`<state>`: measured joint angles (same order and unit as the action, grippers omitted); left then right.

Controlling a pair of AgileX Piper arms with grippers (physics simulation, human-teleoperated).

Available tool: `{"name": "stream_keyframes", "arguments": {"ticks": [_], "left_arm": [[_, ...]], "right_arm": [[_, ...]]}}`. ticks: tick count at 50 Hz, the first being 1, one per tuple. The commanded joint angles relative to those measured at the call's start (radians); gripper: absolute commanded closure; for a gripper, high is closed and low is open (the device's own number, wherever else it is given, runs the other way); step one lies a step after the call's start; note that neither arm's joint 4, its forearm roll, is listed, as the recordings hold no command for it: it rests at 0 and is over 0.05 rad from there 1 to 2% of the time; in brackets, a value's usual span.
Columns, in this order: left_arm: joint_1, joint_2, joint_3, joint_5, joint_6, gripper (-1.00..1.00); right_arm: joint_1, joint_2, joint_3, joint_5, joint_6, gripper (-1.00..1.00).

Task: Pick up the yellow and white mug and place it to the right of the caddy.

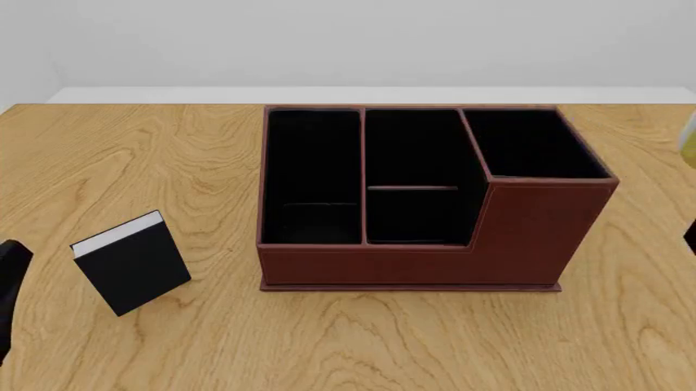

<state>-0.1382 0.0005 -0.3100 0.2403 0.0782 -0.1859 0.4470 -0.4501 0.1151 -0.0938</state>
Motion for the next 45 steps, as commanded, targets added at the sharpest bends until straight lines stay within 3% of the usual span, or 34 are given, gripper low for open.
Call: {"name": "stream_keyframes", "arguments": {"ticks": [1,15,32,45], "left_arm": [[0.003,0.0,-0.001,0.002,0.002,-1.0],[-0.004,0.0,-0.006,0.006,0.002,-1.0],[-0.003,0.0,-0.006,0.008,0.004,-1.0],[0.0,0.0,0.001,0.004,0.003,-1.0]], "right_arm": [[-0.019,0.025,0.04,-0.041,0.013,1.0],[-0.022,0.039,0.082,-0.074,0.031,1.0],[-0.03,0.115,0.161,-0.175,0.01,1.0],[-0.031,0.153,0.209,-0.239,0.028,1.0]]}}
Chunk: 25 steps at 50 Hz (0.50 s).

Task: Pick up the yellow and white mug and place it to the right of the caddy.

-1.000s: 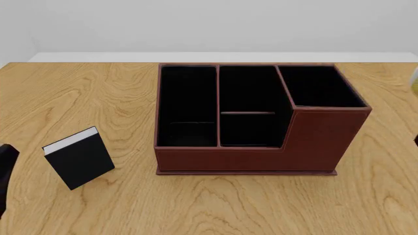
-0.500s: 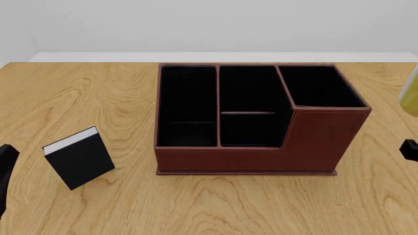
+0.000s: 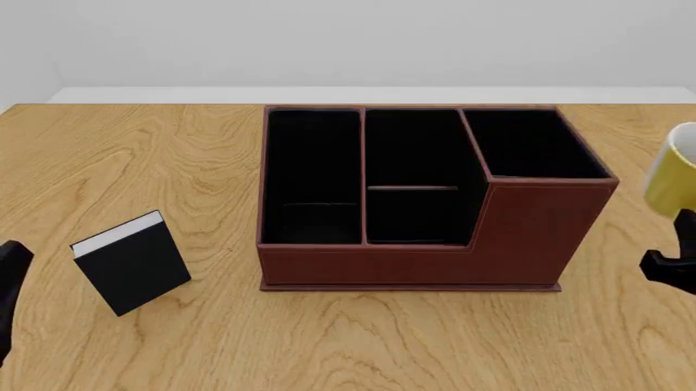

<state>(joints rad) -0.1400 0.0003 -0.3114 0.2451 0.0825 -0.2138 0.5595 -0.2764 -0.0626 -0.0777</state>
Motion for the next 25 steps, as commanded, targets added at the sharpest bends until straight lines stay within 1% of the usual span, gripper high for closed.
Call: {"name": "stream_keyframes", "arguments": {"ticks": [1,12,16,18,19,21,25], "left_arm": [[0.002,0.0,0.008,-0.005,-0.001,-1.0],[0.004,0.0,0.004,-0.001,0.001,-1.0],[0.003,0.0,0.01,-0.006,0.001,-1.0],[0.003,0.0,0.01,-0.005,0.001,-1.0],[0.004,0.0,0.012,-0.007,0.001,-1.0],[0.005,0.0,0.013,-0.007,0.001,-1.0],[0.007,0.0,0.013,-0.005,0.001,-1.0]], "right_arm": [[-0.005,0.054,0.044,-0.077,0.006,1.0],[-0.008,0.073,0.063,-0.102,0.01,1.0],[-0.013,0.107,0.082,-0.146,0.004,1.0],[-0.008,0.113,0.089,-0.154,0.012,1.0],[-0.014,0.135,0.096,-0.177,0.002,1.0],[-0.007,0.131,0.104,-0.181,0.013,1.0],[-0.008,0.138,0.108,-0.189,0.012,1.0]]}}
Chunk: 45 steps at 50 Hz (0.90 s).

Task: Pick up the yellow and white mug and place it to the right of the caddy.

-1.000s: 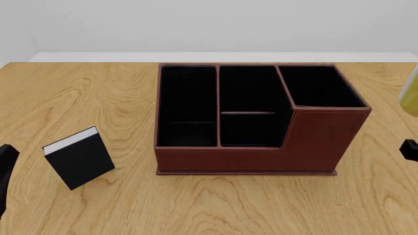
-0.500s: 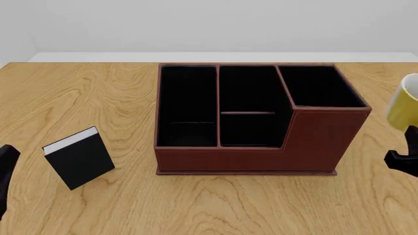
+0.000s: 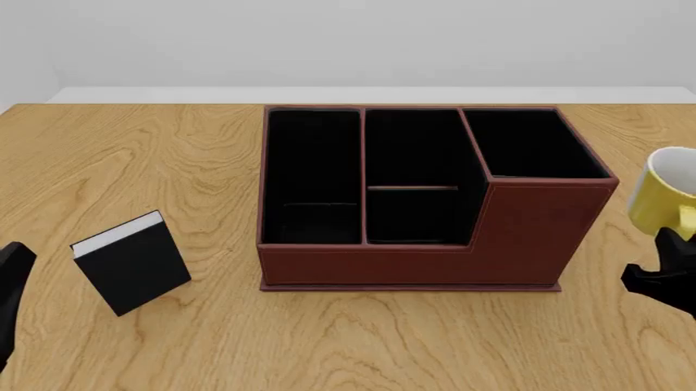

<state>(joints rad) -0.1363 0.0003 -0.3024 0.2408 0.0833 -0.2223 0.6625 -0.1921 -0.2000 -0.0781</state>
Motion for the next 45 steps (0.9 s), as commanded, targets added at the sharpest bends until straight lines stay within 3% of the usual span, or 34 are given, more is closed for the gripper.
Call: {"name": "stream_keyframes", "arguments": {"ticks": [1,34,45], "left_arm": [[0.003,0.0,0.004,-0.001,0.0,-1.0],[0.004,0.0,0.006,0.0,0.004,-1.0],[0.004,0.0,-0.001,0.005,0.006,-1.0]], "right_arm": [[0.0,0.036,0.024,-0.053,0.009,1.0],[-0.002,0.175,0.084,-0.21,0.009,1.0],[-0.003,0.19,0.089,-0.222,0.006,1.0]]}}
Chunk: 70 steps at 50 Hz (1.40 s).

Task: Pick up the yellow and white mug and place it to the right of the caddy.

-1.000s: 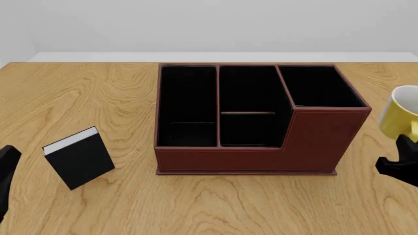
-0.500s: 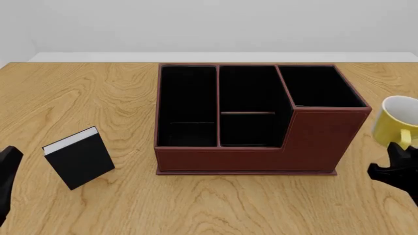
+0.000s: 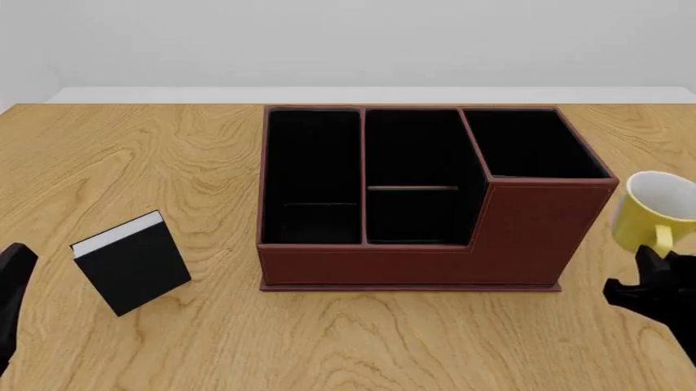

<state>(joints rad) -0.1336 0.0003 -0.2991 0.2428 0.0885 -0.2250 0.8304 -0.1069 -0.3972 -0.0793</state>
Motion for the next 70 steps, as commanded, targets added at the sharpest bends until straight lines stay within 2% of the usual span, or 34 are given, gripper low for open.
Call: {"name": "stream_keyframes", "arguments": {"ticks": [1,4,22,37,49,55,56,61,68,70], "left_arm": [[0.001,0.0,-0.004,0.003,0.001,-1.0],[0.0,0.0,-0.003,0.002,0.001,-1.0],[0.003,0.0,0.004,0.0,0.001,-1.0],[-0.002,0.0,0.011,-0.002,0.009,-1.0],[-0.003,0.0,0.016,-0.004,0.014,-1.0],[-0.003,0.0,0.015,-0.004,0.017,-1.0],[-0.003,0.0,0.015,-0.003,0.016,-1.0],[-0.004,0.0,0.017,-0.004,0.017,-1.0],[-0.006,0.0,0.013,-0.001,0.017,-1.0],[-0.007,0.0,0.013,-0.001,0.02,-1.0]], "right_arm": [[-0.002,0.025,0.004,-0.029,0.006,1.0],[-0.005,0.056,0.012,-0.062,-0.009,1.0],[0.006,0.149,0.025,-0.158,0.009,1.0],[-0.015,0.239,0.043,-0.257,0.024,1.0],[-0.022,0.366,0.057,-0.38,0.031,1.0],[-0.021,0.391,0.063,-0.405,0.03,1.0],[-0.028,0.442,0.068,-0.454,0.029,1.0],[-0.033,0.492,0.069,-0.499,0.034,1.0],[-0.035,0.505,0.066,-0.504,0.033,1.0],[-0.038,0.54,0.064,-0.533,0.034,1.0]]}}
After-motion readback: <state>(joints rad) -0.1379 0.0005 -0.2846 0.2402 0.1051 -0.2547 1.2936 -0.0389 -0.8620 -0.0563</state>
